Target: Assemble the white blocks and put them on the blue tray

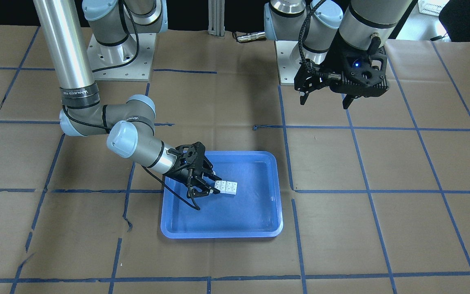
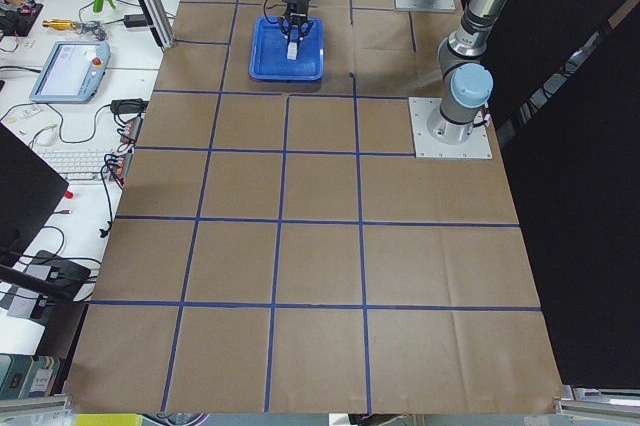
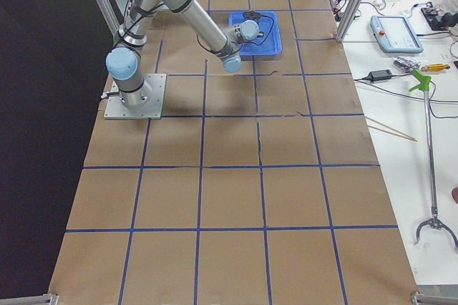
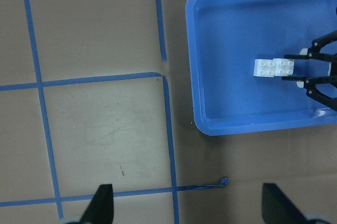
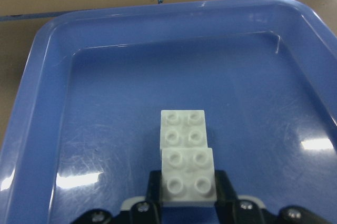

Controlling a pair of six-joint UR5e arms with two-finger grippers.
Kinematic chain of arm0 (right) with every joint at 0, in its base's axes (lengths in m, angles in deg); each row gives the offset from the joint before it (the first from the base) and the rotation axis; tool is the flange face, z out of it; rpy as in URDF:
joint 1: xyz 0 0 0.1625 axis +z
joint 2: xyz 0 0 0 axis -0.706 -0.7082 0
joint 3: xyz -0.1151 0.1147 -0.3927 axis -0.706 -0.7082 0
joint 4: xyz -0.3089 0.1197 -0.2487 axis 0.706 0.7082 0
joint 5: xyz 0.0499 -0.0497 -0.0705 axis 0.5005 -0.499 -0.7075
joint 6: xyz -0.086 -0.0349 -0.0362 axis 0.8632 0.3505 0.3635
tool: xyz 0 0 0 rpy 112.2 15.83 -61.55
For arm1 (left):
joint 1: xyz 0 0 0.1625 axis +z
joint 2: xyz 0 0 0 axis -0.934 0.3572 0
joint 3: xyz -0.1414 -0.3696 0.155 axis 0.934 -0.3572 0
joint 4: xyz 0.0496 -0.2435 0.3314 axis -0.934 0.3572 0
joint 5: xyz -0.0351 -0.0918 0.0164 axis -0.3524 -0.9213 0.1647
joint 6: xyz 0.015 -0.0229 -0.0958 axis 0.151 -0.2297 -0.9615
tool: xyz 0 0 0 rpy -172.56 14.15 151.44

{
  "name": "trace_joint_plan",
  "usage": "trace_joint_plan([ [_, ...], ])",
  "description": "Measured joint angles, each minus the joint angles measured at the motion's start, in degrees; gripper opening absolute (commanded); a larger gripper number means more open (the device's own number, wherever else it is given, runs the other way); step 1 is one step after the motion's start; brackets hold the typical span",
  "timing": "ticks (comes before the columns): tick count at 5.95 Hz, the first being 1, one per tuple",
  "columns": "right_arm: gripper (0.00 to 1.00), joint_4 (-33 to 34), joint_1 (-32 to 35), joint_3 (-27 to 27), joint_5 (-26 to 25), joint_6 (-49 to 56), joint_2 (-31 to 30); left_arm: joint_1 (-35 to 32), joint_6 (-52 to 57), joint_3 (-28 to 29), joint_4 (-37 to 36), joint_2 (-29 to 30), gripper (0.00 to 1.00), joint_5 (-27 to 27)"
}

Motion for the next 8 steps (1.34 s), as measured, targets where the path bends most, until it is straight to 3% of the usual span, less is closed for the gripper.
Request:
trace_joint_plan([
  [6,0.32,-0.13,0.64,0.17,-0.09,0.0,0.03,-2.11,0.04,-3.06,-0.36,0.0,1.0,0.32],
  [8,0.32,-0.02,0.69,0.11,-0.02,0.0,0.31,-3.39,-0.49,-3.14,0.0,-3.57,1.0,1.19],
])
